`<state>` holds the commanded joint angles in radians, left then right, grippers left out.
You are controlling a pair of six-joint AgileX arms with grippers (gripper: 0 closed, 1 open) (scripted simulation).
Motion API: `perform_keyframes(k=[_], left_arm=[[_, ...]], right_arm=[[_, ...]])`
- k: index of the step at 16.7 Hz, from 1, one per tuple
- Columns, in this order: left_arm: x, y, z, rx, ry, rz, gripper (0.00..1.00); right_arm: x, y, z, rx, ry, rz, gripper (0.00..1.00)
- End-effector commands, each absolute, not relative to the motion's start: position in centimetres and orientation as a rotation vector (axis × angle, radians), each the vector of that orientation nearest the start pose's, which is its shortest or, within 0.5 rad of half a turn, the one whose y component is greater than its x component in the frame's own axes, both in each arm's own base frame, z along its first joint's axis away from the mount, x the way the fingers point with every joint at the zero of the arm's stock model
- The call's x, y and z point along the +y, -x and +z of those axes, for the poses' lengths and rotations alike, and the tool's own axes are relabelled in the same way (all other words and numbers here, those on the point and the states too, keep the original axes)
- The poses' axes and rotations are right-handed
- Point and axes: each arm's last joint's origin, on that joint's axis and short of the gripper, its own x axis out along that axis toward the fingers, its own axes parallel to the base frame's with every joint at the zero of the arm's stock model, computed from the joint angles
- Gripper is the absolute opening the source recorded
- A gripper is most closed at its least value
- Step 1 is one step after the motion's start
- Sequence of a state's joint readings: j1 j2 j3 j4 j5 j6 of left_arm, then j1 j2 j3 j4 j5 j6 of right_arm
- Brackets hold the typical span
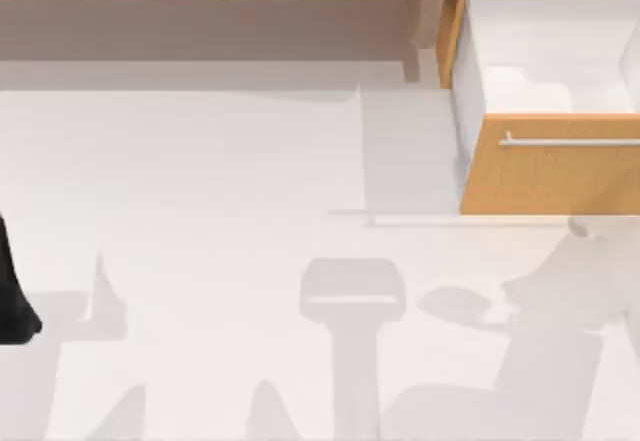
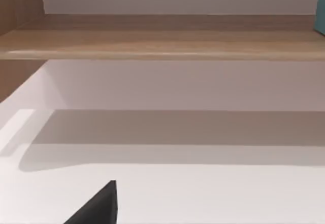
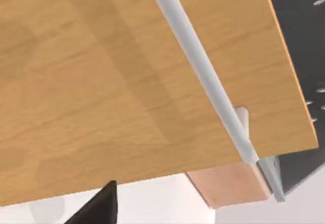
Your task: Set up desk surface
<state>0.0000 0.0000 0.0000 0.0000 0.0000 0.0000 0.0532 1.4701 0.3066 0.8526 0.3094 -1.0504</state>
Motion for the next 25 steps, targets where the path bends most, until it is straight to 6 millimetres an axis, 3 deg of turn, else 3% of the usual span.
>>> perform_keyframes(k=[6,12,21,25], left_arm=[[-0.1,-10.6,16.0,0.000,0.000,0.000,1.00],[-0.1,-10.6,16.0,0.000,0.000,0.000,1.00],[-0.1,-10.6,16.0,0.000,0.000,0.000,1.00],[-0.1,-10.6,16.0,0.000,0.000,0.000,1.00]], right_arm=[[4.1,-23.6,10.6,0.190,1.393,-0.034,1.00],[6.7,-22.9,9.1,0.035,1.550,-0.010,1.00],[7.1,-22.9,8.8,0.014,1.571,-0.006,1.00],[7.1,-24.5,8.9,0.008,1.571,-0.008,1.00]])
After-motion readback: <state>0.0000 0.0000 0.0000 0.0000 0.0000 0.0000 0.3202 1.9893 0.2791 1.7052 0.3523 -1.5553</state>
